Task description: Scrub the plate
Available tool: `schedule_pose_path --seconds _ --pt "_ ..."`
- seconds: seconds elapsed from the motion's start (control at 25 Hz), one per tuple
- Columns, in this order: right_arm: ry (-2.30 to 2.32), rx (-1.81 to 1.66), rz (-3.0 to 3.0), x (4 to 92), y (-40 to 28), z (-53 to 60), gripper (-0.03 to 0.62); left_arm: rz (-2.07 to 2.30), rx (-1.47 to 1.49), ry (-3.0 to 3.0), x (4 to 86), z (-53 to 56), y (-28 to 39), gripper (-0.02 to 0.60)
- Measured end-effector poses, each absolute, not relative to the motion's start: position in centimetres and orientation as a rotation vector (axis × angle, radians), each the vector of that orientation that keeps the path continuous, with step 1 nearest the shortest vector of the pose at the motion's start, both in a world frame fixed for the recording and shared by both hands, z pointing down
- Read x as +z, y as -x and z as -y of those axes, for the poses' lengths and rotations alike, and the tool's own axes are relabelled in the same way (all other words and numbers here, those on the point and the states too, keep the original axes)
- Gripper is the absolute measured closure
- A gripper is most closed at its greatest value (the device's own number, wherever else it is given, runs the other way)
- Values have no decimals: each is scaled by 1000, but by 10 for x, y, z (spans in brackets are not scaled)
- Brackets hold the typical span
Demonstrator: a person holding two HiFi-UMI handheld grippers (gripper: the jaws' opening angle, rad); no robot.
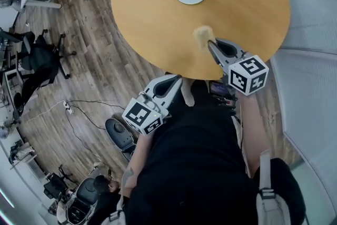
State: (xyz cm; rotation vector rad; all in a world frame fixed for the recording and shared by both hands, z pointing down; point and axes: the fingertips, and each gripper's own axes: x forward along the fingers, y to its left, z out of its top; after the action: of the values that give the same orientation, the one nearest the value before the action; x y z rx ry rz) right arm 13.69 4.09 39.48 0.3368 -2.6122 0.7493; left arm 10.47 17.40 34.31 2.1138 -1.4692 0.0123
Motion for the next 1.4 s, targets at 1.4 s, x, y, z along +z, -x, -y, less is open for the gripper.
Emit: schedule_pose_path --seconds 1.4 --pt "-718 261 2013 555 48 120 565 885 118 -2368 382 -6 109 571"
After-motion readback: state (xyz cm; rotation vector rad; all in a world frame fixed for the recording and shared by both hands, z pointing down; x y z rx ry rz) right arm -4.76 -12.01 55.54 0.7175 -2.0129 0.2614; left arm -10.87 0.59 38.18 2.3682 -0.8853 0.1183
